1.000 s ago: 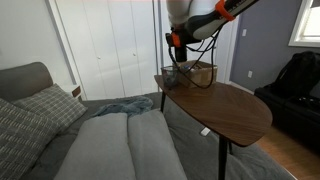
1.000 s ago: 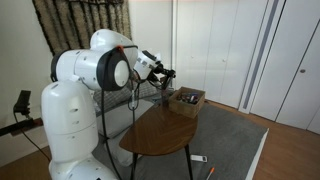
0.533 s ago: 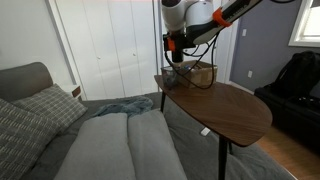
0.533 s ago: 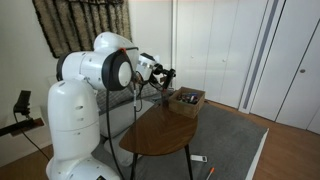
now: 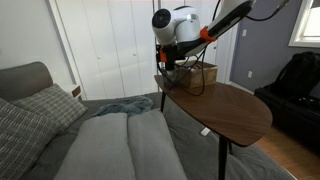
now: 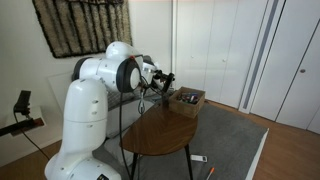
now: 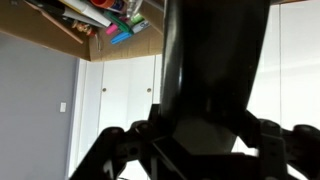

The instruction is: Put the black object in the bin

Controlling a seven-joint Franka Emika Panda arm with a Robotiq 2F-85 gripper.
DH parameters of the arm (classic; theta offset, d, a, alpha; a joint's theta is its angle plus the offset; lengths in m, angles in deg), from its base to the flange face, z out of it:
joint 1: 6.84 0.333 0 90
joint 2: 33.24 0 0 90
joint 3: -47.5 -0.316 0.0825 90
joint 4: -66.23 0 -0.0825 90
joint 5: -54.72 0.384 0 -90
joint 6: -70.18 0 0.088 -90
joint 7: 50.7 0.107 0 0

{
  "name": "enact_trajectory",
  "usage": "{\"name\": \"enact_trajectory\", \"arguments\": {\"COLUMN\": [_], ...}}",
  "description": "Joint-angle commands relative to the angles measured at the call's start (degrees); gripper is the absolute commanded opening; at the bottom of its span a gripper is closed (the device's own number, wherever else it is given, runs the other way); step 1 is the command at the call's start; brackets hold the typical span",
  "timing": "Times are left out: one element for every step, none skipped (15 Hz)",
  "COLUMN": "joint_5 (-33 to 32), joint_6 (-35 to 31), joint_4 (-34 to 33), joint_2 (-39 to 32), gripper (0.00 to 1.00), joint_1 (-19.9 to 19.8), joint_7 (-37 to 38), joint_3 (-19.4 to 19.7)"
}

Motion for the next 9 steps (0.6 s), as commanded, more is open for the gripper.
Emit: {"name": "enact_trajectory", "arguments": {"joint_5": [-2.0, -1.68, -0.99, -0.33, 0.09, 0.23, 1.19, 1.81, 2.39], "joint_6": [0.27, 0.39, 0.19, -0.12, -0.47, -0.56, -0.75, -1.02, -1.68], "joint_4": [-4.67, -4.61, -3.98, -3.27, -2.7, -1.97, -0.97, -0.07, 0.65], "joint_2": [-4.17, -4.29, -3.89, -3.35, -2.79, -1.86, -0.52, 0.84, 2.14], "gripper": [0.46, 0.46, 0.46, 0.93, 0.95, 0.99, 1.0, 1.0, 1.0], "joint_1": [1.49, 1.54, 1.36, 1.1, 0.87, 0.79, 0.53, 0.34, 0.08], "joint_7": [0.85, -0.06, -1.19, -1.64, -2.0, -1.77, -2.11, -2.53, -2.65], "joint_3": [1.23, 1.33, 1.35, 1.31, 1.29, 1.3, 1.08, 0.94, 0.79]}}
